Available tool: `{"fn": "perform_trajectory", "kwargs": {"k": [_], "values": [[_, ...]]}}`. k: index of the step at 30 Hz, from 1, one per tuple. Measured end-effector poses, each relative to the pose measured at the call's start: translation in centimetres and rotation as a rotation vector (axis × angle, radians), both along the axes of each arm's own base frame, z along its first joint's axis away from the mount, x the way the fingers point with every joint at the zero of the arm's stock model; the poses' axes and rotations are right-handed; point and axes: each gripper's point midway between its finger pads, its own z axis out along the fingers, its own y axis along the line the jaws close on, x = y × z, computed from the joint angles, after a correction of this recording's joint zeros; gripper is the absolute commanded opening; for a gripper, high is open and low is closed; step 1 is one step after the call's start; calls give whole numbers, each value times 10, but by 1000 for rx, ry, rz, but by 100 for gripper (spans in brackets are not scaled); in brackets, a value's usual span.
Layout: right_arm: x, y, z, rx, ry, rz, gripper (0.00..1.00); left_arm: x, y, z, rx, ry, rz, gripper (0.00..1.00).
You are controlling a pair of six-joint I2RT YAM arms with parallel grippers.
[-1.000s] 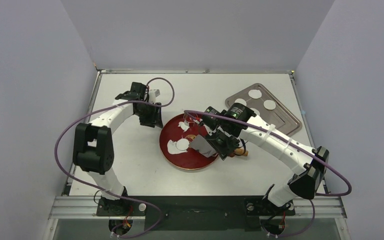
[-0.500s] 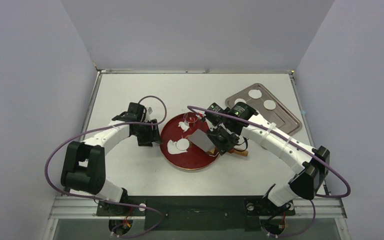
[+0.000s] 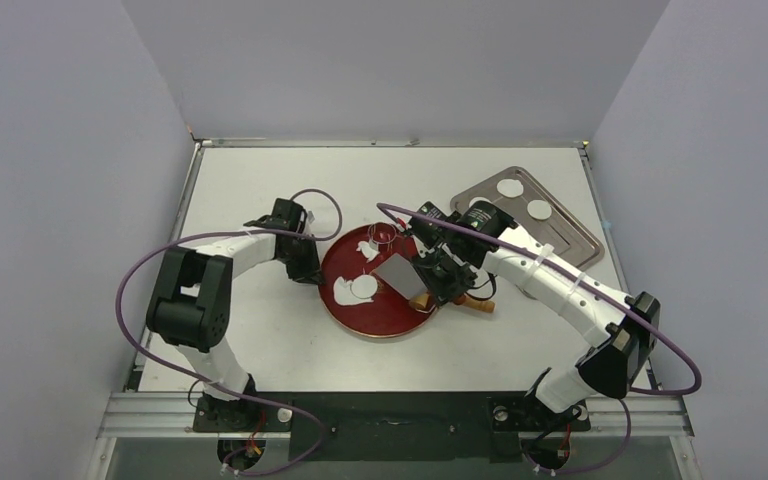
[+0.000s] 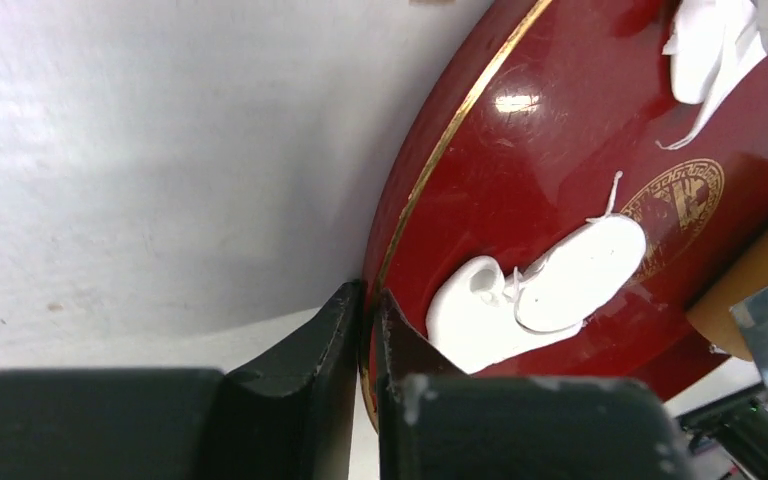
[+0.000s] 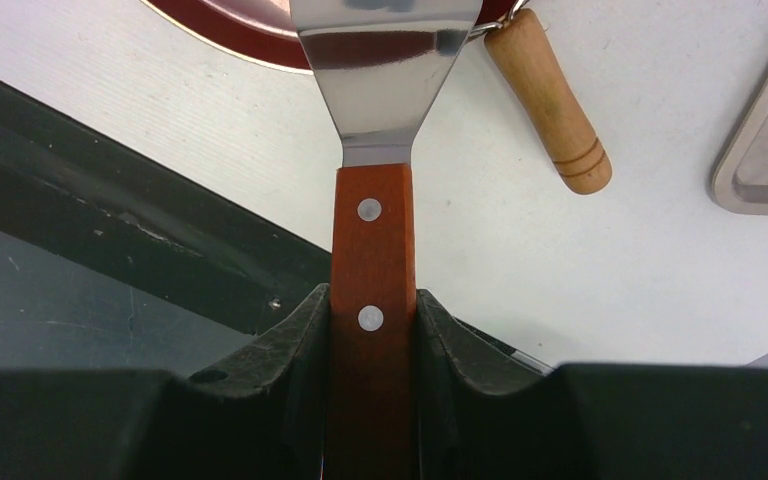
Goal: Roll out the dumpling wrappers from the dough
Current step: Remove the dumpling wrapper from the work surface.
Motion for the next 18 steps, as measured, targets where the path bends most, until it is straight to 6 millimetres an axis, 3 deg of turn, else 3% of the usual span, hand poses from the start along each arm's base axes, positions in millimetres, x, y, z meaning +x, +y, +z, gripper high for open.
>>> {"fn": "perform_trajectory", "kwargs": {"k": [7, 13, 18], "values": [[-16, 4, -11, 1, 45, -9, 0, 39, 3, 2, 111, -79, -70, 7], [-26, 9, -16, 1, 62, -18, 0, 83, 3, 14, 196, -189, -111, 32], [-24, 9, -15, -3, 42, -28, 0, 85, 7, 17, 220, -213, -111, 36]]}}
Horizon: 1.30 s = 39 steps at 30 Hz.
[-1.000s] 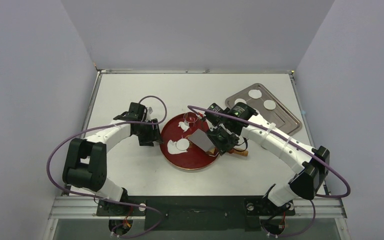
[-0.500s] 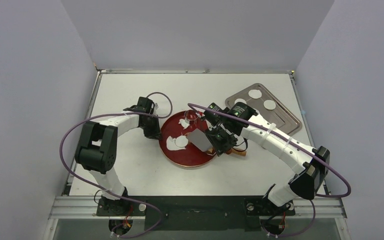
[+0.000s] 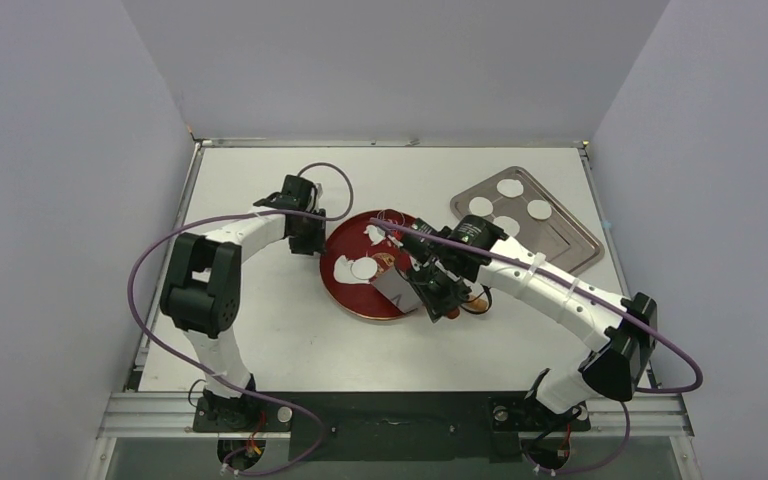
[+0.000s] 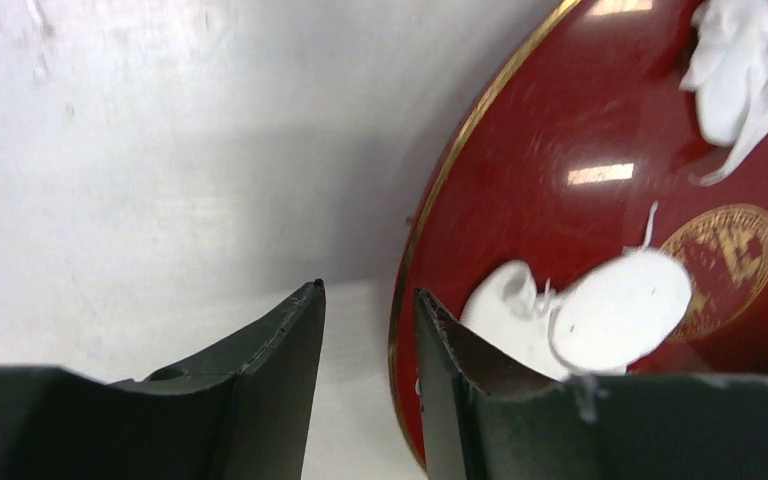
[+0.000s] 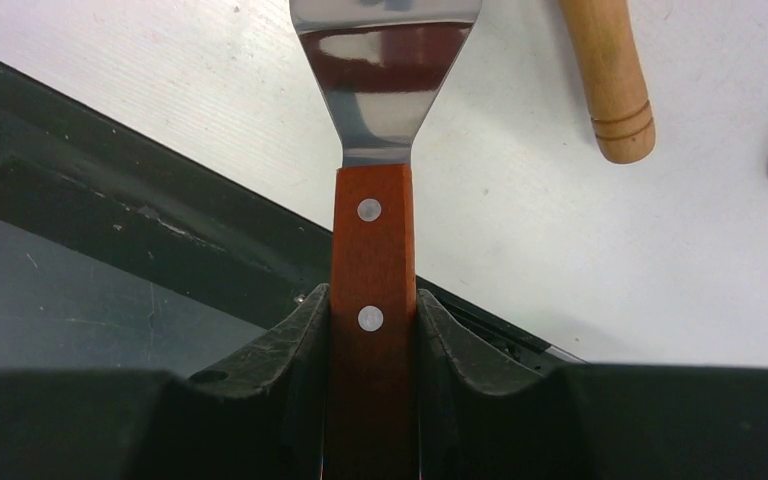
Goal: Roll out the dumpling wrappers from the dough
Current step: Remove the dumpling wrapper from the work surface.
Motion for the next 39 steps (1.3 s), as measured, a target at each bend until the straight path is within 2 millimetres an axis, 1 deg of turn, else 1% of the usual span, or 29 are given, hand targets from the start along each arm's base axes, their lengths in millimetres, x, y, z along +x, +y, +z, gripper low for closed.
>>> {"fn": "perform_trajectory", "kwargs": {"k": [5, 9, 12, 17, 21, 30, 34, 39], "values": [[12, 5, 11, 7, -51, -21, 0, -29, 8, 5, -7, -7, 8, 37], [28, 16, 17, 0, -86, -30, 0, -41, 8, 8, -34, -22, 28, 38], [35, 19, 14, -24, -94, -33, 0, -43, 5, 5, -63, -24, 50, 39], [34, 12, 13, -61, -93, -38, 0, -44, -3, -3, -123, -2, 99, 39], [33, 10, 11, -70, -88, -50, 0, -44, -8, -12, -150, 29, 133, 33], [28, 15, 10, -71, -91, -54, 0, -46, -15, -13, -181, 43, 176, 27], [26, 17, 9, -77, -90, -48, 0, -46, -16, -14, -186, 42, 189, 23], [23, 16, 6, -86, -83, -48, 0, -45, -14, -16, -184, 36, 206, 10]]}}
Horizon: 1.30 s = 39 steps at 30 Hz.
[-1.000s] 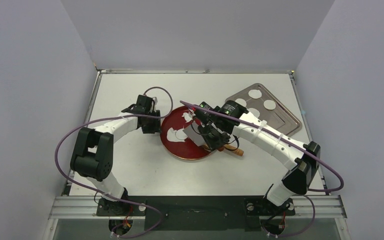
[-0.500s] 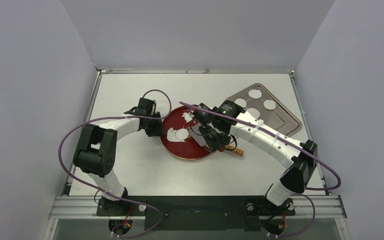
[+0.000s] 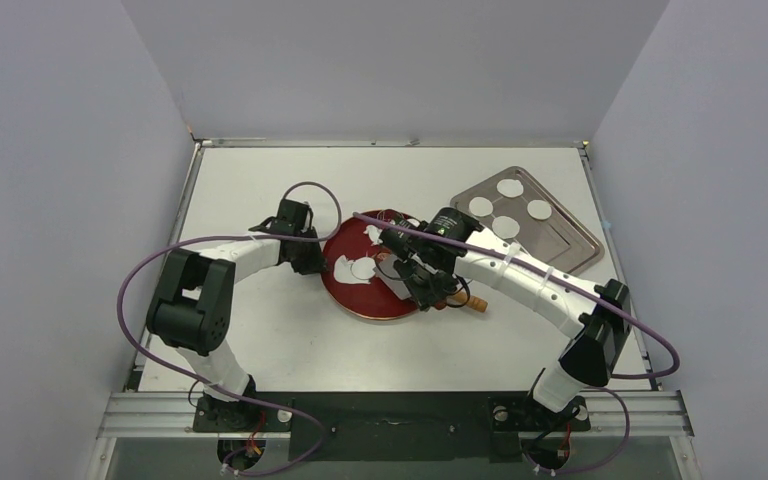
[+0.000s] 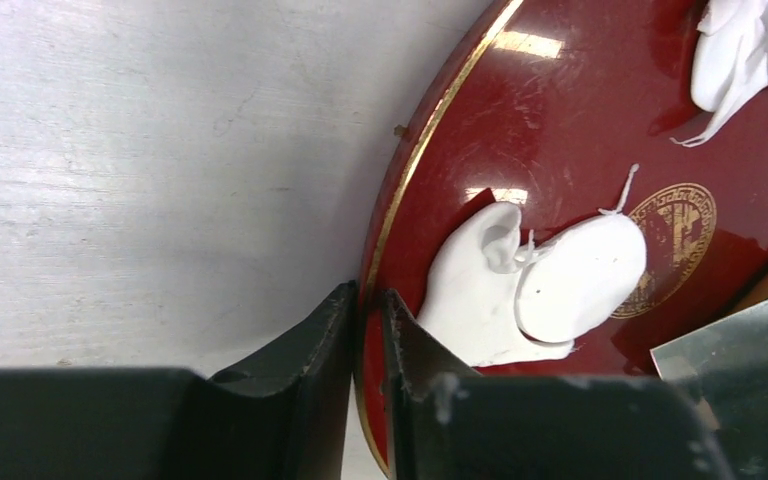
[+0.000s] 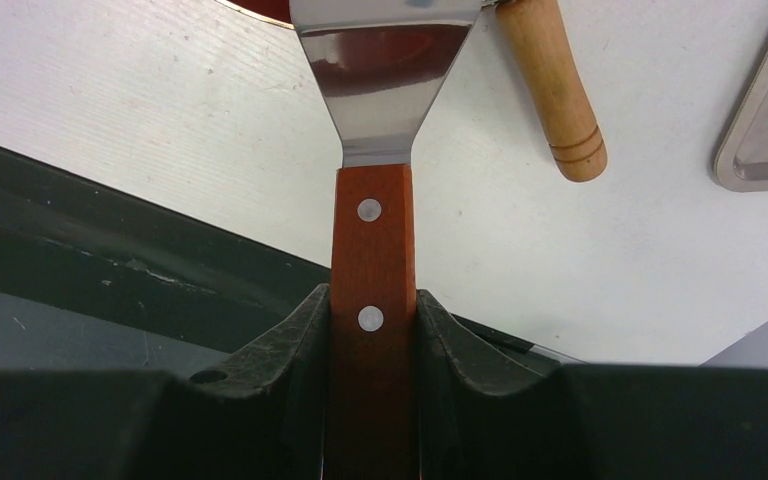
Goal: Roll out the dumpling wrappers from the dough
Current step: Remove the dumpling wrapper from the work surface.
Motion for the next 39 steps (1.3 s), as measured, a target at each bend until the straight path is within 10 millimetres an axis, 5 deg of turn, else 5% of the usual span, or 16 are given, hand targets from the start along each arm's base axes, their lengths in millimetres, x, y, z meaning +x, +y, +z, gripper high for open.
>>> {"fn": "perform_trajectory", "kwargs": {"k": [6, 39], "values": [[-6, -5, -10, -27, 27, 4, 0, -2, 2, -1, 0, -5, 18, 0], [-12, 1, -24, -60, 79, -5, 0, -16, 0, -1, -33, 23, 68, 0]]}}
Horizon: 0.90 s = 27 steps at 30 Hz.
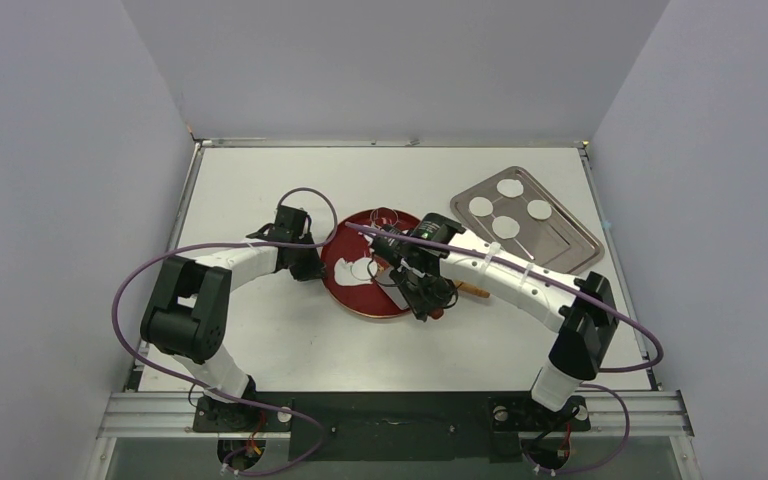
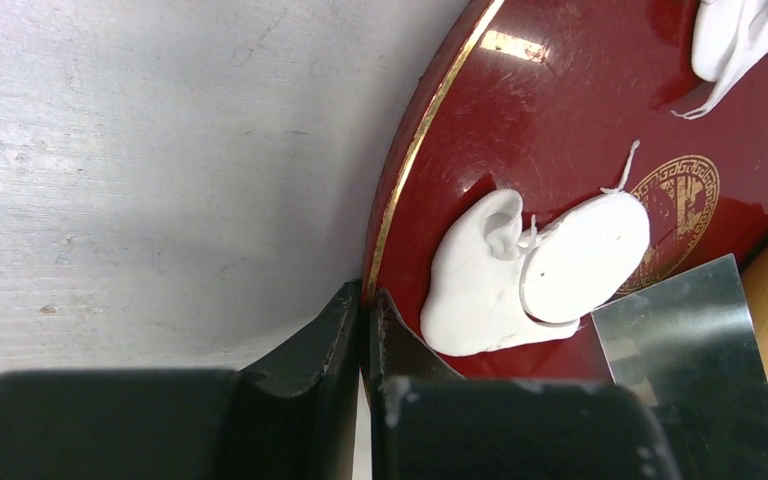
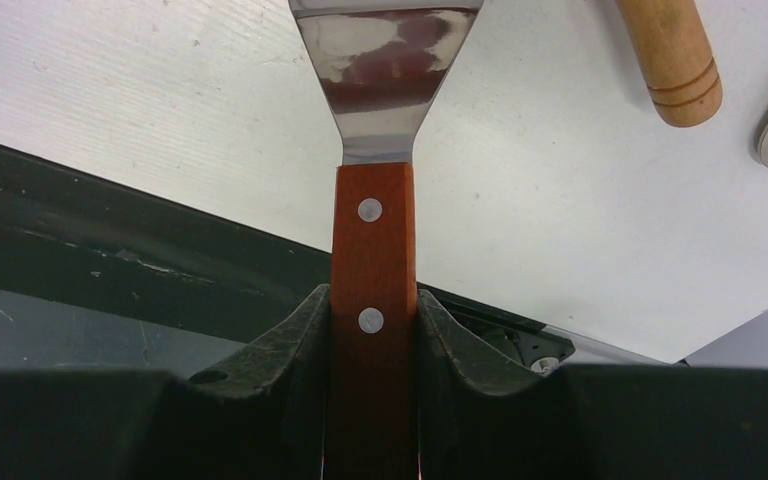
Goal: Roll out the dumpling wrappers from the dough
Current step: Remove the dumpling wrapper from the work surface.
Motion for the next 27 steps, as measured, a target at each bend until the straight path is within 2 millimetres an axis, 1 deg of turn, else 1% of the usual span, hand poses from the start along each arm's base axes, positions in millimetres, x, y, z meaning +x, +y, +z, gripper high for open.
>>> {"fn": "perform_trajectory", "kwargs": {"k": [4, 17, 27], "values": [[0, 3, 1, -8, 5, 4, 0, 0, 0, 0, 0, 0, 0, 0], [-5, 20, 6, 30, -6, 26, 0, 0, 0, 0, 0, 0, 3, 0], [-10, 33, 4, 75, 20, 33, 0, 0, 0, 0, 0, 0, 3, 0]]}}
